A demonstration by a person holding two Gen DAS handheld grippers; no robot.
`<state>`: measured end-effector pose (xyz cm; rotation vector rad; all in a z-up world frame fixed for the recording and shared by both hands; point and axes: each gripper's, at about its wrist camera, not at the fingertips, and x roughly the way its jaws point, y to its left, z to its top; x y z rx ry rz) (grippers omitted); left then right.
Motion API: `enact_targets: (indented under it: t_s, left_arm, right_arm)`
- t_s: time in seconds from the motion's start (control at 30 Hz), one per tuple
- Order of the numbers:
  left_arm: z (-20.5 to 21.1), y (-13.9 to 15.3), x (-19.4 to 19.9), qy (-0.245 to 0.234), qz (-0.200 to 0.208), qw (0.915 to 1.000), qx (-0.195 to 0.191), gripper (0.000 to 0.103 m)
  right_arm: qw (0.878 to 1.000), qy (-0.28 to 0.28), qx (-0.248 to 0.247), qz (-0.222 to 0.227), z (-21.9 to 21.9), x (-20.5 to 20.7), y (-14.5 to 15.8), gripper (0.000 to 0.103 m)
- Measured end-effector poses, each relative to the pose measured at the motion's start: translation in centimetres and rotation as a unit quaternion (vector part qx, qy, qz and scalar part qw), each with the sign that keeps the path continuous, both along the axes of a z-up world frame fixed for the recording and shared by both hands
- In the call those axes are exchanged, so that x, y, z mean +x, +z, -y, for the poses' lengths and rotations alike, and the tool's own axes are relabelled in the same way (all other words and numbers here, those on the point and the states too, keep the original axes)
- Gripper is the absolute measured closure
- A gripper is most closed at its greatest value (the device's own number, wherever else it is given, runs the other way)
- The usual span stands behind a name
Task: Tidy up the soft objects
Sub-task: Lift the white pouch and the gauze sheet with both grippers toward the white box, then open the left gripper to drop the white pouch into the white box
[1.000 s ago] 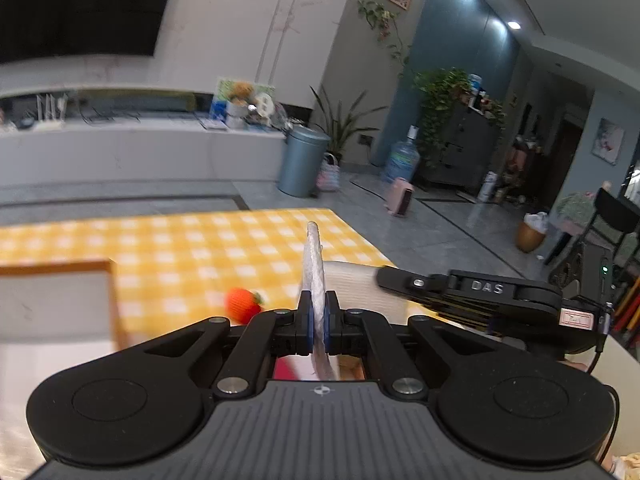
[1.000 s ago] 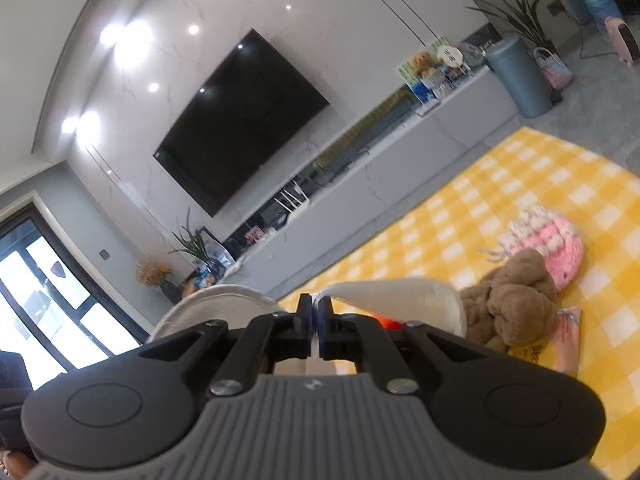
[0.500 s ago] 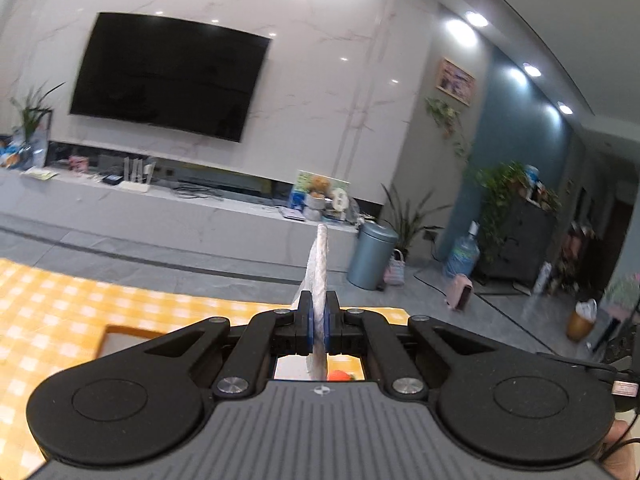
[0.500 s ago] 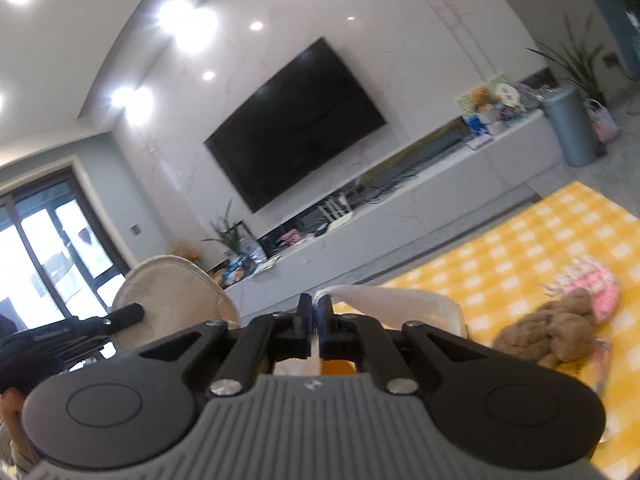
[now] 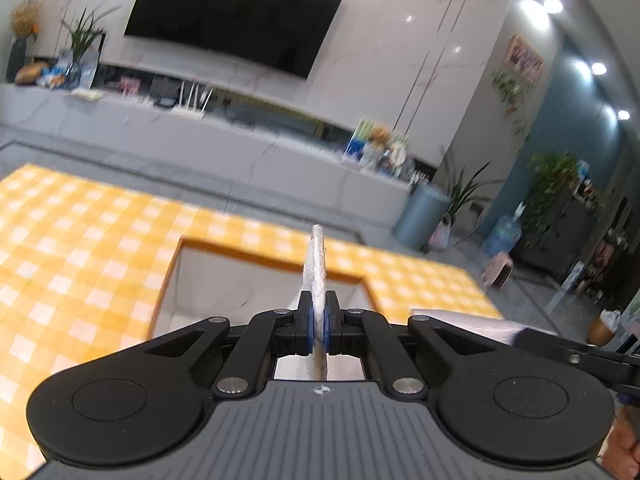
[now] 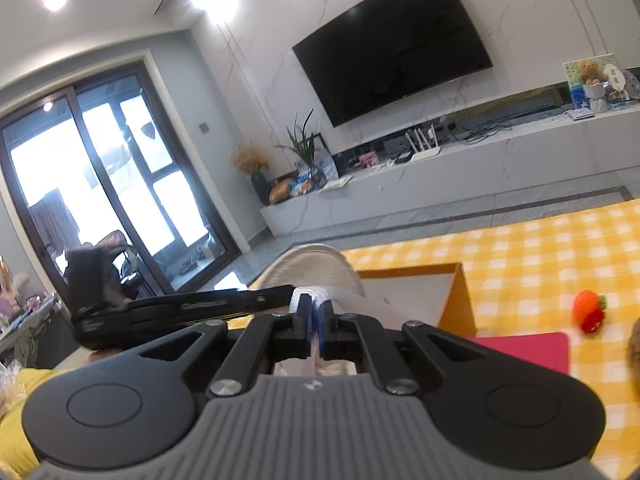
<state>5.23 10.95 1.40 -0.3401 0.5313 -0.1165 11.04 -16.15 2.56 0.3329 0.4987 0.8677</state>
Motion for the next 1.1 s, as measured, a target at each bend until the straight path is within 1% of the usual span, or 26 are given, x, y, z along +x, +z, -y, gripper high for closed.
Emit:
enact_targets:
  t_s: [0.13, 0.23, 0.27, 0.37, 0.43, 0.5, 0.57, 0.63, 0.7, 0.73, 0.8, 0.87, 0.93, 0.97, 1.03, 1.1]
  left_arm:
    - [-2.2, -2.3, 0.5, -0.015, -0.036, 0.9989, -0.026, 0.098]
    - [-2.6, -3.4, 1.6, -0.044, -0.057, 0.9968, -0.034, 0.098]
    - [-2.6, -3.6, 1.9, -0.043, -0.069, 0.9963, -0.03, 0.098]
    - [-2.2, -4.2, 2.3, -0.035, -0.1, 0.9943, 0.005, 0.098]
    - [-2.2, -4.4, 2.1, -0.022, -0.111, 0.9934, 0.019, 0.098]
    - [-2.0, -4.3, 1.7, -0.004, -0.112, 0.9924, 0.049, 0.097]
    - [-1.6, -4.2, 1.1, 0.026, -0.109, 0.9889, 0.097, 0.097]
    - [-1.3, -3.9, 0.8, 0.053, -0.1, 0.9835, 0.141, 0.096]
    - [-1.0, -3.4, 0.2, 0.065, -0.085, 0.9803, 0.166, 0.088]
    - [-0.8, -3.1, -0.1, 0.068, -0.081, 0.9798, 0.169, 0.076]
    - [-1.0, -2.3, -0.9, 0.068, -0.071, 0.983, 0.155, 0.063]
    - [-1.7, -1.2, -2.1, 0.071, -0.046, 0.9881, 0.128, 0.061]
    - [-2.6, 0.0, -2.9, 0.073, -0.018, 0.9914, 0.107, 0.052]
    - [-3.1, 0.4, -3.1, 0.079, -0.004, 0.9919, 0.1, 0.05]
    - [-4.0, 0.9, -3.5, 0.094, 0.014, 0.9911, 0.093, 0.05]
    - [-4.6, 0.8, -3.3, 0.108, 0.014, 0.99, 0.089, 0.049]
  right_arm:
    - [1.0, 0.003, -0.006, -0.015, -0.9, 0.9, -1.0, 0.102]
    - [1.0, 0.004, -0.013, -0.028, -1.4, 1.7, -1.7, 0.102]
    - [0.999, 0.008, -0.017, -0.033, -1.5, 1.9, -2.0, 0.102]
    - [0.999, 0.014, -0.029, -0.043, -2.0, 1.9, -2.7, 0.102]
    - [0.998, 0.018, -0.034, -0.047, -2.2, 2.0, -2.9, 0.102]
    - [0.998, 0.018, -0.036, -0.048, -2.3, 1.8, -2.9, 0.102]
    - [0.998, 0.017, -0.039, -0.044, -2.4, 1.5, -2.8, 0.102]
    - [0.998, 0.014, -0.044, -0.038, -2.5, 1.3, -2.5, 0.102]
    - [0.998, 0.013, -0.046, -0.034, -2.6, 1.1, -2.3, 0.102]
    - [0.998, 0.013, -0.046, -0.032, -2.7, 1.0, -2.2, 0.102]
    - [0.998, 0.009, -0.049, -0.029, -2.8, 0.7, -2.0, 0.102]
    - [0.998, 0.006, -0.055, -0.025, -2.8, 0.2, -1.9, 0.102]
    - [0.998, 0.005, -0.061, -0.022, -3.1, 0.0, -1.6, 0.102]
    - [0.998, 0.0, -0.064, -0.019, -3.2, -0.1, -1.4, 0.102]
    - [0.997, -0.019, -0.072, -0.011, -3.5, -0.3, -0.9, 0.102]
    - [0.995, -0.036, -0.095, 0.0, -4.7, -0.2, -0.1, 0.102]
